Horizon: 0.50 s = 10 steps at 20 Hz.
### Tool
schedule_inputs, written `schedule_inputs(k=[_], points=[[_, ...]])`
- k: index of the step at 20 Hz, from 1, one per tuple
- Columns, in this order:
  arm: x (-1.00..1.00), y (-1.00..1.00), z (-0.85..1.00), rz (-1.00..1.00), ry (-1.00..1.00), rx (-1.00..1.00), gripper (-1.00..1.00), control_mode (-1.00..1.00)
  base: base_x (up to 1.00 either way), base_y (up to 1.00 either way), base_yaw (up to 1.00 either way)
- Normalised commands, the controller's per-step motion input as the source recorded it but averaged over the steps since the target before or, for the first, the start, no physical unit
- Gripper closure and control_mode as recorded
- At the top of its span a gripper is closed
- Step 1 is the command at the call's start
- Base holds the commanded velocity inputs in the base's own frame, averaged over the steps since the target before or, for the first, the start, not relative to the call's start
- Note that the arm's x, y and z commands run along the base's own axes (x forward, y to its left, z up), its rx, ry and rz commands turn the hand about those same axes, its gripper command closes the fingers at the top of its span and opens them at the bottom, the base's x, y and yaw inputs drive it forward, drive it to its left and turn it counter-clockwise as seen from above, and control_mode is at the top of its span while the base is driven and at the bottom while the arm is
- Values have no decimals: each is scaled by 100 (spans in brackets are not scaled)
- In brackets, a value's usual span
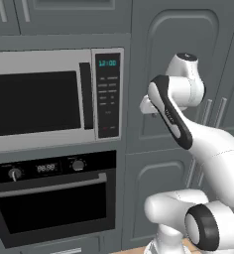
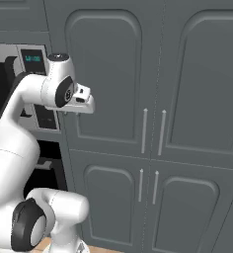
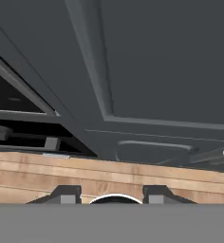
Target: Take the fish from the oven and place it on the plate on the counter.
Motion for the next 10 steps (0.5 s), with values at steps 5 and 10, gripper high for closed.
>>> schedule_inputs(k=[5,10], points=[[-24,19,-6,2,0,-4,-100,-100,0,0,0],[-39,78,-4,29,-3,-14,-100,-100,0,0,0]])
